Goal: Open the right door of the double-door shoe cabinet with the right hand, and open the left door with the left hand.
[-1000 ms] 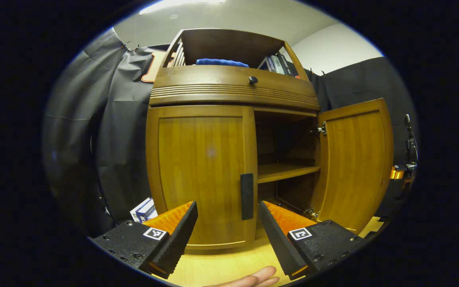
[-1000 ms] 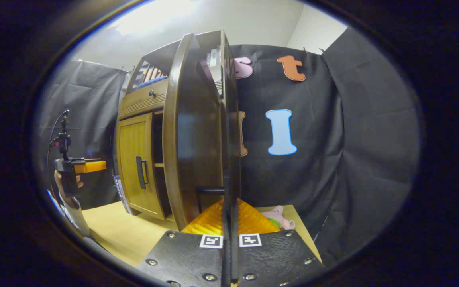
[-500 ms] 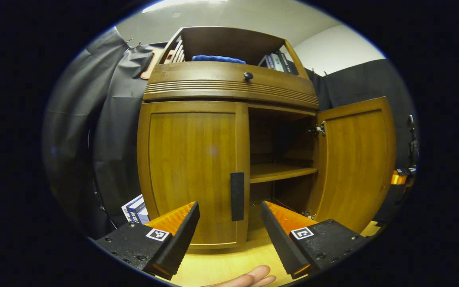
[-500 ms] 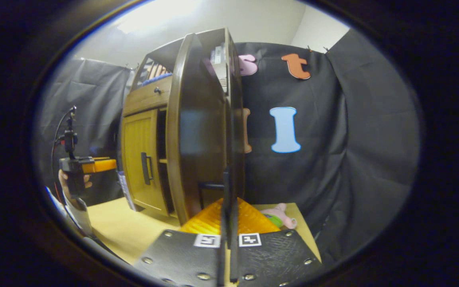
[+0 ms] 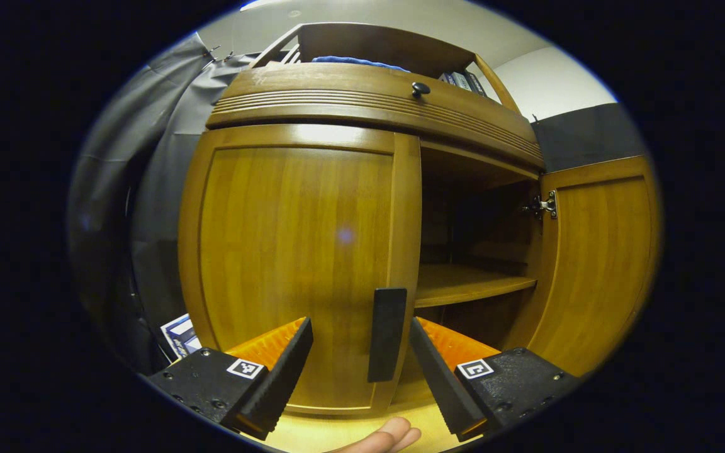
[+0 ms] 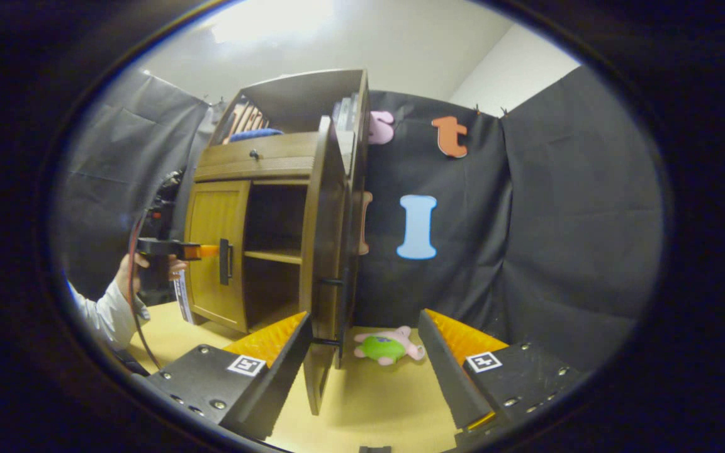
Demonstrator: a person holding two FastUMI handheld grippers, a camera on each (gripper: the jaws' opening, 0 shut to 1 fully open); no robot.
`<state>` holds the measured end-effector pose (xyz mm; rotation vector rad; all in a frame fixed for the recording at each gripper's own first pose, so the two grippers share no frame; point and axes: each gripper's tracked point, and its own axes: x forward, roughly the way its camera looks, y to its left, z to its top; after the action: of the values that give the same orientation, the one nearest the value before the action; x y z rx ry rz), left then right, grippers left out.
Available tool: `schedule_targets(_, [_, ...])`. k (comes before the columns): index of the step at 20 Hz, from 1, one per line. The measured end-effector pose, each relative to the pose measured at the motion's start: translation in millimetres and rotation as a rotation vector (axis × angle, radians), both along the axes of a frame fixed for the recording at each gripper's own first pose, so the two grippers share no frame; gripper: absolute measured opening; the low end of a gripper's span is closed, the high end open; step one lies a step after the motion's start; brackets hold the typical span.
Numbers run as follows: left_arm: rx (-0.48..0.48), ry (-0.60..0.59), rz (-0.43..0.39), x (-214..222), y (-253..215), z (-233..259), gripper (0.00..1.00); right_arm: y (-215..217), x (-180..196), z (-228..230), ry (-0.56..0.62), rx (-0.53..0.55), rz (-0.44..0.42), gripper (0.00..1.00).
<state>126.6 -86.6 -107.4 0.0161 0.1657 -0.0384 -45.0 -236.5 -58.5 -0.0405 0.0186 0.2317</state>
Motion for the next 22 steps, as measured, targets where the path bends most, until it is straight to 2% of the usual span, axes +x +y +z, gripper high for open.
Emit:
schedule_targets(2, [-0.001, -0.037, 0.007, 10, -3, 4, 0.97, 8, -17, 13, -0.026, 0.016, 0.005, 1.00])
schedule_targets(3, [0.004, -0.044, 0.010, 14, -6, 6, 0.92, 12, -25, 19, -0.039, 0.024, 0.007, 0.97])
schedule_targets(4, [0.013, -0.051, 0.006, 17, -9, 7, 0.96, 18, -33, 28, -0.055, 0.035, 0.016, 0.97])
schedule_targets(5, [0.021, -0.055, 0.013, 21, -10, 7, 0.92, 27, -40, 36, -0.068, 0.041, 0.031, 1.00])
schedule_targets(6, [0.027, -0.064, 0.029, 27, -9, 7, 0.93, 34, -46, 41, -0.076, 0.040, 0.040, 0.96])
schedule_targets(7, [0.040, -0.056, 0.037, 32, -10, 4, 0.84, 39, -49, 45, -0.081, 0.033, 0.041, 1.00])
schedule_targets(8, [0.058, -0.046, 0.027, 41, -12, -2, 0.75, 44, -53, 48, -0.085, 0.021, 0.042, 0.96])
schedule_targets(10, [0.059, 0.039, -0.013, 50, -20, -20, 0.57, 53, -60, 56, -0.086, 0.007, 0.043, 1.00])
schedule_targets(11, [0.067, -0.027, -0.027, 53, -21, -7, 0.48, 59, -62, 58, -0.080, 0.007, 0.045, 1.00])
schedule_targets(13, [0.069, 0.020, -0.034, 54, -17, -16, 0.31, 66, -67, 62, -0.067, 0.005, 0.042, 0.97])
schedule_targets(14, [0.059, 0.005, -0.046, 50, -17, -11, 0.31, 70, -68, 65, -0.068, -0.002, 0.043, 1.00])
schedule_targets(18, [0.038, 0.052, -0.083, 42, -19, -8, 0.31, 83, -71, 69, -0.067, -0.019, 0.060, 1.00])
schedule_targets(22, [0.018, 0.043, -0.106, 41, -20, -5, 0.30, 88, -74, 69, -0.050, -0.007, 0.057, 1.00])
